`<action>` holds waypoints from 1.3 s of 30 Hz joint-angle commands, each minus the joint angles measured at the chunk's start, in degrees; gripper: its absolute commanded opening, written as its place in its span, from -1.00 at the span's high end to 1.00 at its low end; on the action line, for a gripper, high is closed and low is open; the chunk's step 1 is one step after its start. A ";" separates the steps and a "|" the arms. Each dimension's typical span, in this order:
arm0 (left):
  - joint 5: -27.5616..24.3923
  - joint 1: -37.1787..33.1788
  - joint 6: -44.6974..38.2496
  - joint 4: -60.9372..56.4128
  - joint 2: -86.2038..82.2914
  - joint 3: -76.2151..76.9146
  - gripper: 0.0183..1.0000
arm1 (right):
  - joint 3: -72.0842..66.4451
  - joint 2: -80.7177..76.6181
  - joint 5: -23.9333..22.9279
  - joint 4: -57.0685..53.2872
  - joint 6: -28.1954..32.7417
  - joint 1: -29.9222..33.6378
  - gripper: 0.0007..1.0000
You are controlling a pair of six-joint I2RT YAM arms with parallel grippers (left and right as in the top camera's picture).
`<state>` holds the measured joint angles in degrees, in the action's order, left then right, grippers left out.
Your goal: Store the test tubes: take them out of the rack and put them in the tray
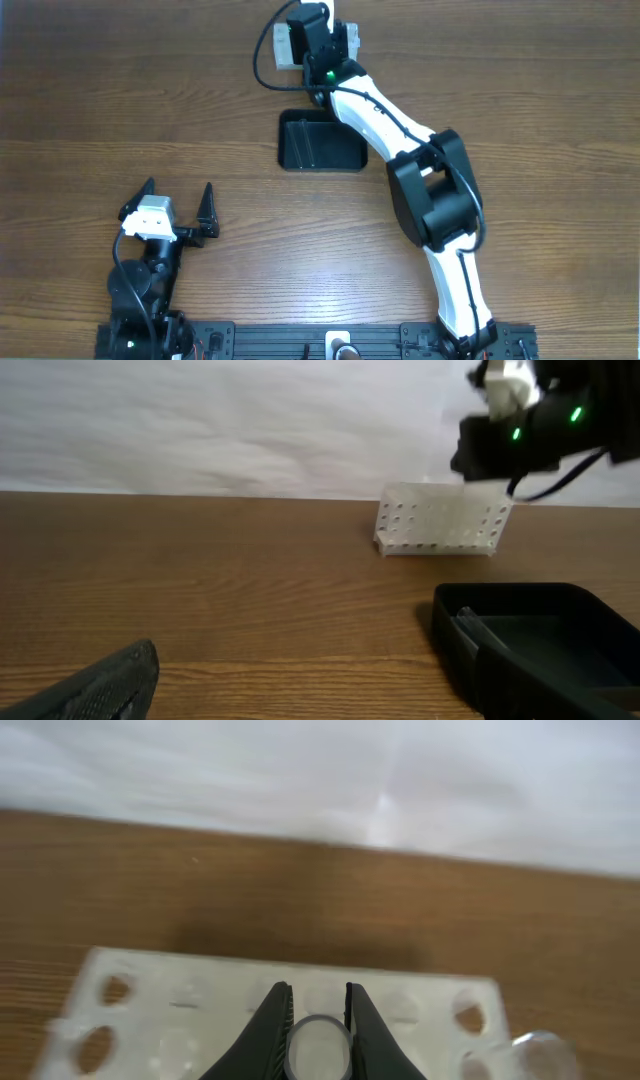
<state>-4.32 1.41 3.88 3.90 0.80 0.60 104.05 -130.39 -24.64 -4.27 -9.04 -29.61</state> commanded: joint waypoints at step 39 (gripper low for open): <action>-0.59 -0.46 -0.46 0.20 -0.31 -0.26 -1.00 | -8.98 13.92 20.52 -43.82 -27.41 0.70 0.83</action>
<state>-4.32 1.41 3.88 3.92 0.80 0.60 94.89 -115.28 -4.38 -48.51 -34.41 -28.99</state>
